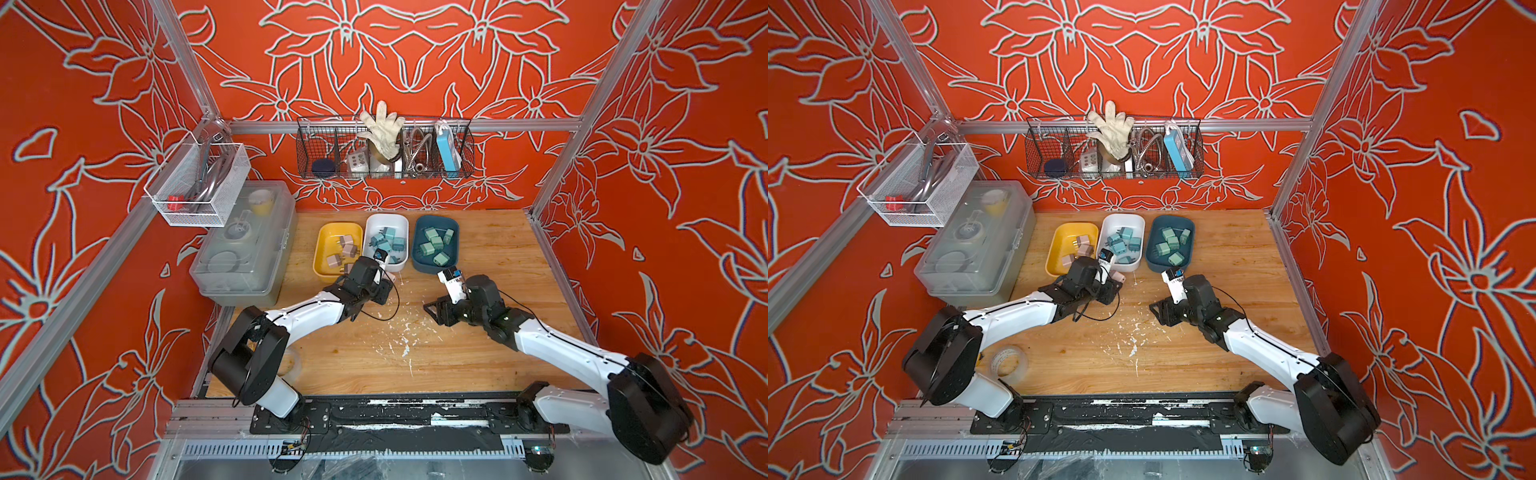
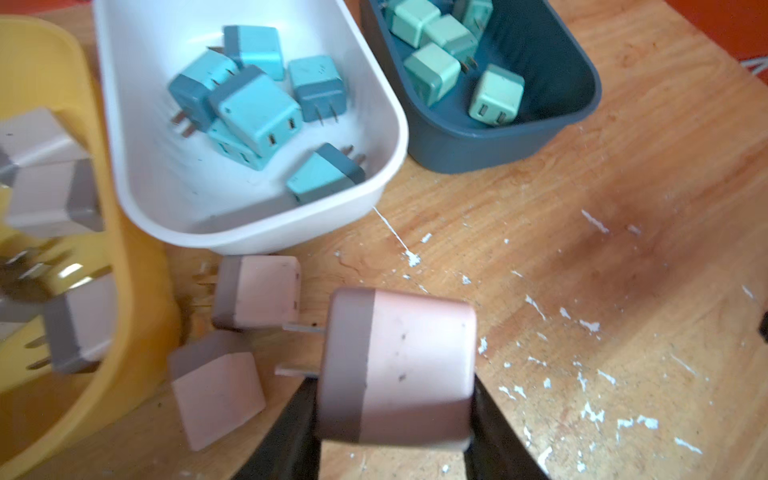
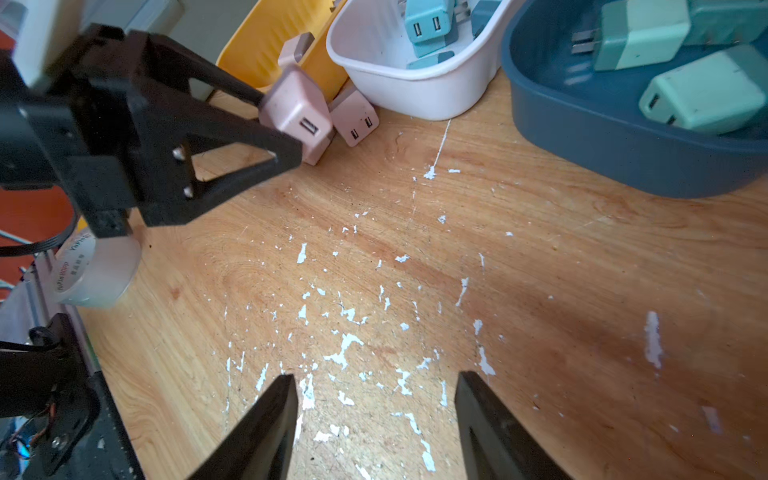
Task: Place the plugs by color into the storage box
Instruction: Pick up the plug from the center of the board, then place the plug in the storage box.
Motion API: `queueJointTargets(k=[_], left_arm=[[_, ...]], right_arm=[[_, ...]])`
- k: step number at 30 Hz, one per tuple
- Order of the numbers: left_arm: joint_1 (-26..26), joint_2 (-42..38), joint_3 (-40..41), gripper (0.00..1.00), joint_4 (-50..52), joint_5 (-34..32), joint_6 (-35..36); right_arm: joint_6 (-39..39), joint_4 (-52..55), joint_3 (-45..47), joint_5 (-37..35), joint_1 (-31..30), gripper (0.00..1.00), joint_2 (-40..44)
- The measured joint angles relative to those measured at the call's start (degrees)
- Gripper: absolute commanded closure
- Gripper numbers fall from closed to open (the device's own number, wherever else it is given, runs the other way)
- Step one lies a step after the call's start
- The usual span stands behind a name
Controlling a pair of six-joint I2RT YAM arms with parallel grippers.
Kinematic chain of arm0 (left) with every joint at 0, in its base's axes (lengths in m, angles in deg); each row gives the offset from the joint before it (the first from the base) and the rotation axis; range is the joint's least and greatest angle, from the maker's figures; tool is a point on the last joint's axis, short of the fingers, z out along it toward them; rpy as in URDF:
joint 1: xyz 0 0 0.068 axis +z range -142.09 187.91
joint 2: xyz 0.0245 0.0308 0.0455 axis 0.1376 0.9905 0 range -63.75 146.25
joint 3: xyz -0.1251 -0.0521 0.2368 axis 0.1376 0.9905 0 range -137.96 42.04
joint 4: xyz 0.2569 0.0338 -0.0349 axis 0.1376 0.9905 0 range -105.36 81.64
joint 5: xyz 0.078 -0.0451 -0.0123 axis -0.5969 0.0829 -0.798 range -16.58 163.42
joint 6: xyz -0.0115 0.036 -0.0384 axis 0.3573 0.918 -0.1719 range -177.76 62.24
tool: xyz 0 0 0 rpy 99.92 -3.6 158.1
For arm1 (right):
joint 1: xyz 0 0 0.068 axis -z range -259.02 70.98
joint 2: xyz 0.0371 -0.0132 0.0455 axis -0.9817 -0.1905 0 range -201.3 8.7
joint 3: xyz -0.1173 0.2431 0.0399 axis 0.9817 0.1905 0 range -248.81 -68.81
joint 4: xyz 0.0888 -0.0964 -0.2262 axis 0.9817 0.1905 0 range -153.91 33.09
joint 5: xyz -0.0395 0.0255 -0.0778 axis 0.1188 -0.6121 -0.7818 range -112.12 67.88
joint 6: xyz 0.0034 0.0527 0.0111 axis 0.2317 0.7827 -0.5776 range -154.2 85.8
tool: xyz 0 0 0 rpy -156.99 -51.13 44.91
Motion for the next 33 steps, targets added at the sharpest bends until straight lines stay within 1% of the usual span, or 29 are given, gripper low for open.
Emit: queueJointTargets(k=[8,13,21,26,33], left_arm=[[7.1,-1.5,0.8,0.62,0.2,1.7,-3.1],[9.8,-2.0,0.8,0.62,0.4,2.5,-3.5],[14.1,-2.2,0.0,0.62,2.3,3.9,-3.5],[17.5,0.0,-3.3,0.62,3.7,4.6,-3.5],[22.6,5.5,-6.9,0.6,4.4,5.9,-4.1]], right_arm=[[4.2,-0.3,-9.4,4.0,-1.0,0.38,-10.9],[5.0,0.0,-15.0,5.8,-2.0,0.38,-15.3],[4.9,1.6,-23.4,6.3,-3.6,0.39,-21.5],[3.8,4.2,-29.6,6.3,-4.8,0.39,-26.3],[1.4,8.1,-38.9,6.2,-6.3,0.4,-33.0]])
